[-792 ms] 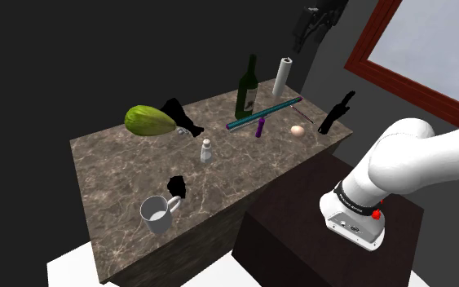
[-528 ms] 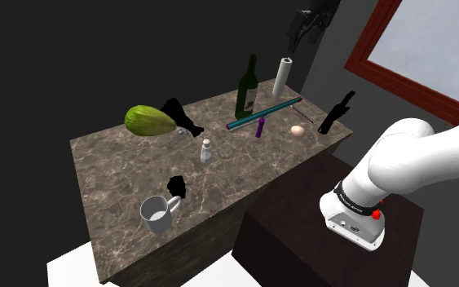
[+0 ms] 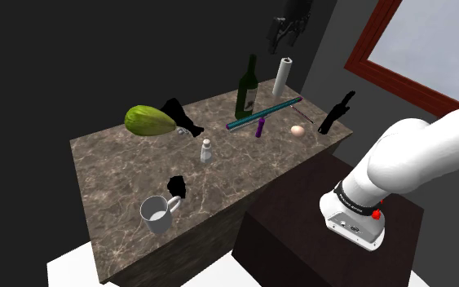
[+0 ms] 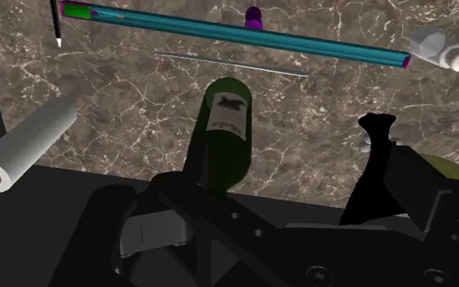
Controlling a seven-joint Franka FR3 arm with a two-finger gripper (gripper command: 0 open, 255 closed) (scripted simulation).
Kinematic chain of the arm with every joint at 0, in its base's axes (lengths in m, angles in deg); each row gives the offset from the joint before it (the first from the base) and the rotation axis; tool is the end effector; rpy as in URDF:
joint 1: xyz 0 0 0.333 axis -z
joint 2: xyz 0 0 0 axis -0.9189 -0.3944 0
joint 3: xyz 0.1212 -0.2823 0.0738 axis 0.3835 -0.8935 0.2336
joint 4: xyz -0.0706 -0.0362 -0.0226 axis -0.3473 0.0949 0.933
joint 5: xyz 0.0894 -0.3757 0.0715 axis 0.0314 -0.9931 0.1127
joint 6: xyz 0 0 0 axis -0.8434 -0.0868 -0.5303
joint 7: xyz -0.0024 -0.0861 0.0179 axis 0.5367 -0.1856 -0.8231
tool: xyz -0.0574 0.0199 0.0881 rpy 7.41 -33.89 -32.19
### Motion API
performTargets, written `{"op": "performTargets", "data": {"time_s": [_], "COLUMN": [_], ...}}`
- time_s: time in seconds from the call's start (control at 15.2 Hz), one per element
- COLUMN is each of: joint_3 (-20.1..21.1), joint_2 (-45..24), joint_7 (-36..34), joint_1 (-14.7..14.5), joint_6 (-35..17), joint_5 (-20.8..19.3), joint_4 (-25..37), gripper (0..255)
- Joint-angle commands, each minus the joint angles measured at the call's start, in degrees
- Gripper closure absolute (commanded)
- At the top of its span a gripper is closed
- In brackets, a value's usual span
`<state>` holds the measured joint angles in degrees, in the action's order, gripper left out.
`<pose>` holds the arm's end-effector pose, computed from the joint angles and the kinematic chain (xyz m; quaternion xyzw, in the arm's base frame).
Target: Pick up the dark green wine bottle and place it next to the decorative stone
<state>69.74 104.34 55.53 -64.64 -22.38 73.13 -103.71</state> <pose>0.4162 -0.0552 0.5845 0.9952 -0.0640 0.0694 0.0263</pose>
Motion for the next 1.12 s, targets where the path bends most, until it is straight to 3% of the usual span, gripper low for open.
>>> {"op": "performTargets", "data": {"time_s": [0.0,0.79,1.06], "joint_3": [-1.21,-6.55,-6.52], "joint_2": [-4.22,-30.45,-31.50], "joint_7": [1.40,11.01,11.25], "joint_1": [0.12,1.66,1.77], "joint_6": [-2.02,-8.48,-10.65], "joint_5": [0.34,6.43,6.71], "joint_4": [1.94,19.20,18.02], "gripper": [0,0,0]}}
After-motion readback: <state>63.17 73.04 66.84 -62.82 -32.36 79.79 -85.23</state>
